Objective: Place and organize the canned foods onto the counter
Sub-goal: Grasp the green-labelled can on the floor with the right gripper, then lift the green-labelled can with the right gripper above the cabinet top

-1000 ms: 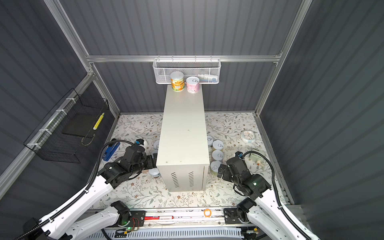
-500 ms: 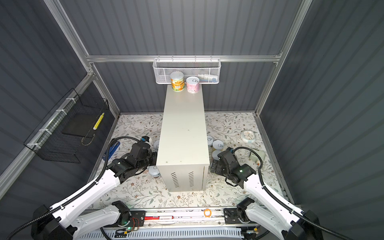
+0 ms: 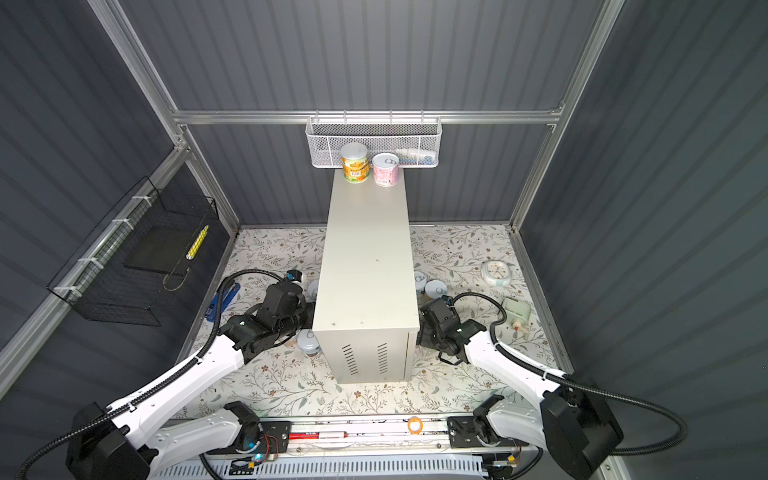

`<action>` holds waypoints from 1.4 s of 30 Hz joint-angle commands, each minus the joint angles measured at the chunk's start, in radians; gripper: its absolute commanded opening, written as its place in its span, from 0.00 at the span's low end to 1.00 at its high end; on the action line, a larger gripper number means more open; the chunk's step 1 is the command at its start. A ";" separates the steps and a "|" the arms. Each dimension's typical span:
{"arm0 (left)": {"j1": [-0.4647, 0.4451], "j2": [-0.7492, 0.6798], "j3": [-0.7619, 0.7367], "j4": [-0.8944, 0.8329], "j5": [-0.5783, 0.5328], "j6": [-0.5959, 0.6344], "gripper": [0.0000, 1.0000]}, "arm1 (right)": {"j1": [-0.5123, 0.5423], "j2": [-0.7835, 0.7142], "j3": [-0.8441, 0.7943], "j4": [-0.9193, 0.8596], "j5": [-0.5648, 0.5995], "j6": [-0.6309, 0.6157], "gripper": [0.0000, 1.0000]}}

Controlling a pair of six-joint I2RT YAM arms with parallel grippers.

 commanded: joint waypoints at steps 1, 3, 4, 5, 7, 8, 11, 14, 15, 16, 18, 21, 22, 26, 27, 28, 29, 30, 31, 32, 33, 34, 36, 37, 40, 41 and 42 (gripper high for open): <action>-0.013 0.009 -0.012 0.083 0.044 0.007 0.98 | 0.007 0.029 -0.020 0.041 0.079 0.002 0.93; -0.014 0.012 -0.016 0.085 0.046 0.002 0.98 | 0.008 0.042 -0.026 0.044 0.110 0.002 0.91; -0.014 0.012 -0.022 0.093 0.049 0.001 0.98 | 0.007 0.049 -0.029 0.077 0.118 0.002 0.90; -0.014 0.011 -0.028 0.102 0.052 -0.004 0.98 | 0.007 0.053 -0.033 0.089 0.123 0.002 0.89; -0.013 0.017 -0.031 0.109 0.058 -0.002 0.98 | 0.007 0.072 -0.034 0.108 0.123 -0.002 0.88; -0.014 0.024 -0.024 0.102 0.058 0.003 0.97 | 0.007 0.085 -0.034 0.118 0.123 -0.002 0.88; -0.013 0.030 -0.008 0.085 0.047 0.023 0.97 | 0.007 0.124 -0.030 0.134 0.109 -0.003 0.87; -0.012 0.030 0.000 0.082 0.041 0.033 0.98 | 0.007 0.146 -0.030 0.150 0.090 -0.007 0.87; -0.012 0.031 0.002 0.082 0.041 0.036 0.98 | 0.007 0.152 -0.029 0.156 0.088 -0.009 0.87; -0.012 0.030 0.001 0.082 0.041 0.036 0.98 | 0.007 0.161 -0.030 0.160 0.086 -0.012 0.87; -0.012 0.039 -0.002 0.082 0.035 0.032 0.98 | 0.006 0.183 -0.027 0.174 0.071 -0.018 0.86; -0.011 0.048 0.004 0.086 0.030 0.030 0.98 | 0.006 0.218 -0.025 0.187 0.045 -0.025 0.81; -0.011 0.051 0.004 0.089 0.029 0.030 0.98 | 0.006 0.227 -0.027 0.194 0.037 -0.023 0.77; -0.008 0.052 0.016 0.090 0.031 0.028 0.99 | 0.008 0.230 -0.047 0.203 0.020 -0.014 0.61; -0.008 0.049 0.018 0.087 0.030 0.029 0.99 | 0.009 0.222 -0.054 0.204 0.019 -0.012 0.53; -0.007 0.046 0.018 0.085 0.029 0.031 0.99 | 0.009 0.213 -0.059 0.201 0.019 -0.011 0.45; -0.008 0.043 0.016 0.084 0.027 0.035 0.99 | 0.010 0.201 -0.065 0.196 0.021 -0.012 0.33; -0.007 0.041 0.015 0.082 0.023 0.038 0.99 | 0.010 0.190 -0.066 0.181 0.021 -0.011 0.17; -0.006 0.040 0.013 0.077 0.017 0.041 0.99 | 0.009 0.175 -0.061 0.160 0.019 -0.012 0.05; -0.006 0.039 0.014 0.071 0.009 0.044 0.99 | 0.013 0.155 -0.058 0.135 0.020 -0.012 0.00; -0.002 0.039 0.013 0.068 0.007 0.047 0.99 | 0.013 0.129 -0.059 0.112 0.020 -0.013 0.00; 0.001 0.039 0.013 0.069 0.009 0.049 0.99 | 0.014 0.101 -0.056 0.091 0.016 -0.013 0.00; 0.010 0.042 0.017 0.071 0.018 0.054 0.99 | 0.014 0.022 -0.042 0.009 0.008 -0.020 0.00; 0.014 0.045 0.025 0.068 0.022 0.056 0.99 | 0.013 -0.018 -0.031 -0.034 0.003 -0.024 0.00; 0.028 0.037 0.052 0.035 0.004 0.064 0.99 | 0.014 -0.191 0.023 -0.182 0.011 -0.057 0.00; 0.033 0.024 0.056 0.029 -0.003 0.073 0.99 | 0.013 -0.241 0.051 -0.240 0.018 -0.075 0.00; 0.040 0.011 0.059 0.022 -0.012 0.081 0.99 | 0.012 -0.275 0.081 -0.290 0.031 -0.088 0.00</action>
